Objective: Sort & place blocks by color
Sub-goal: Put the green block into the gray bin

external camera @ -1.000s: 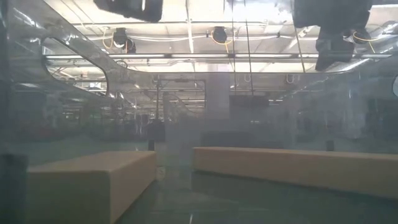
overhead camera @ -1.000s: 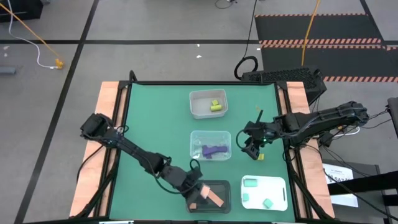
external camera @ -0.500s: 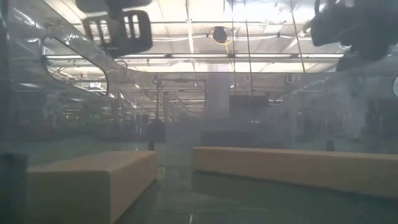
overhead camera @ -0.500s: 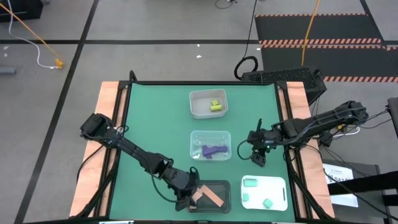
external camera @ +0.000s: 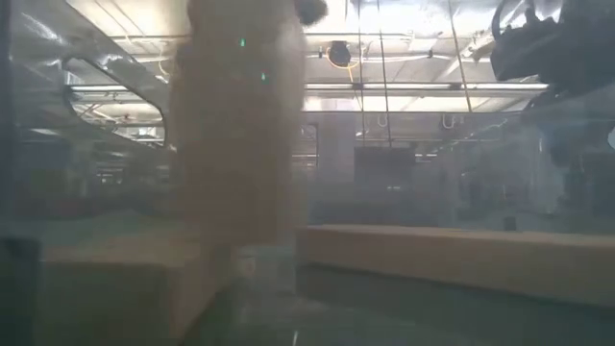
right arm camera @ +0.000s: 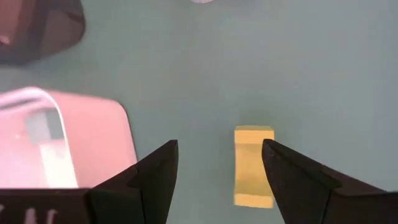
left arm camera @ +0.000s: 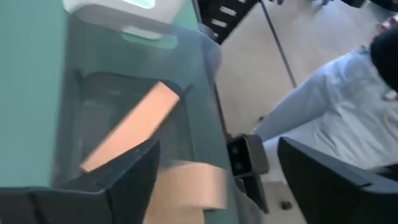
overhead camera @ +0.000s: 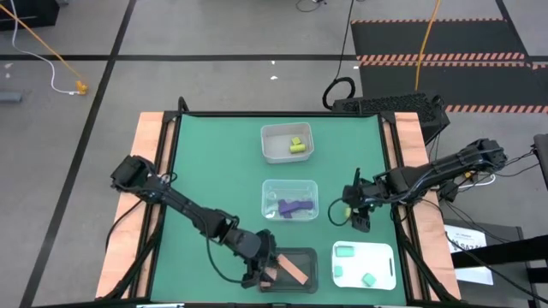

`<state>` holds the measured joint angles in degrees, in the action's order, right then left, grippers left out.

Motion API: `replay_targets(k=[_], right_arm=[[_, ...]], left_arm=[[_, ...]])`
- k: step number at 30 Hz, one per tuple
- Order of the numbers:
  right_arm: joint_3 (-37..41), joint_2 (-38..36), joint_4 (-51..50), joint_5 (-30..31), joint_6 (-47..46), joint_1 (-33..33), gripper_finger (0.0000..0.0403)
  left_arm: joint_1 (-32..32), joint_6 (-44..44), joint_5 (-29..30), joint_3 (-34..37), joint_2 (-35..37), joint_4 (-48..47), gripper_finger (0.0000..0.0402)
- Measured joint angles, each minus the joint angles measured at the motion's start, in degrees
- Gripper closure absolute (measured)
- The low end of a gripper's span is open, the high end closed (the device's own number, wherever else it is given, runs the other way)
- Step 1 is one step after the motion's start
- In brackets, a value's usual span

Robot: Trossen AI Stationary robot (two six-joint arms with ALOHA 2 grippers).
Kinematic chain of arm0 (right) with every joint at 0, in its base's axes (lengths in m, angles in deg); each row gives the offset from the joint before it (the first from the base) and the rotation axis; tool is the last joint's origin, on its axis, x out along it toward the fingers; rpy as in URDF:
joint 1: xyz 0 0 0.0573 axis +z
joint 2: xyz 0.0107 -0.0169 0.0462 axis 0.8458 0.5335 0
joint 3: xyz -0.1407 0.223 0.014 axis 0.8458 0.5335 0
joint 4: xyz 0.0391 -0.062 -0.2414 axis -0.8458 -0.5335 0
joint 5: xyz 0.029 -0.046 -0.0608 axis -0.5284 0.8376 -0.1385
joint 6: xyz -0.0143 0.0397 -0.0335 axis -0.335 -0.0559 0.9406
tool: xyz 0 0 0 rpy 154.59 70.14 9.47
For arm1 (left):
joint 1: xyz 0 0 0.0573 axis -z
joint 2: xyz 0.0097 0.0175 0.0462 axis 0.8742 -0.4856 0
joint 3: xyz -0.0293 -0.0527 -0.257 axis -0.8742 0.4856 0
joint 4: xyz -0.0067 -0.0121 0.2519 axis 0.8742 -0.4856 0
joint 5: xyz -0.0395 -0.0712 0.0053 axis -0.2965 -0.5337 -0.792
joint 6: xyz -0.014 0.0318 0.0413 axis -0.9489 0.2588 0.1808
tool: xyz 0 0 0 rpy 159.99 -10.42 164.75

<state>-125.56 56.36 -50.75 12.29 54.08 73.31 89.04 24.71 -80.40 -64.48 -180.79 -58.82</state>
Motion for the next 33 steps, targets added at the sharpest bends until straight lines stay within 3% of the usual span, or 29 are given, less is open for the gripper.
replay_targets(k=[4, 9, 16, 26, 33], right_arm=[[0.00, 0.00, -1.92, 0.07, 4.98, 0.00, 0.0181], [0.99, 0.00, -3.65, 4.61, 6.84, 0.00, 0.0181], [6.12, 0.00, 3.47, 1.39, 7.16, 0.74, 0.0181], [16.39, 0.00, 17.53, 1.97, 5.07, 2.98, 0.0181], [20.31, -0.10, 22.50, 10.96, 5.34, 5.03, 0.0181]], left_arm=[[-0.98, 1.14, 0.76, 0.00, 0.00, 0.19, 0.0044], [-2.56, 3.80, 5.21, 0.00, 1.36, 0.26, 0.0035], [-5.97, 7.73, 12.95, 0.00, 6.07, -1.70, 0.0056], [-8.83, 11.53, 27.60, 0.07, 16.13, -9.67, 0.0095], [-9.40, 17.69, 37.68, 0.04, 21.71, -10.04, 0.0108]])
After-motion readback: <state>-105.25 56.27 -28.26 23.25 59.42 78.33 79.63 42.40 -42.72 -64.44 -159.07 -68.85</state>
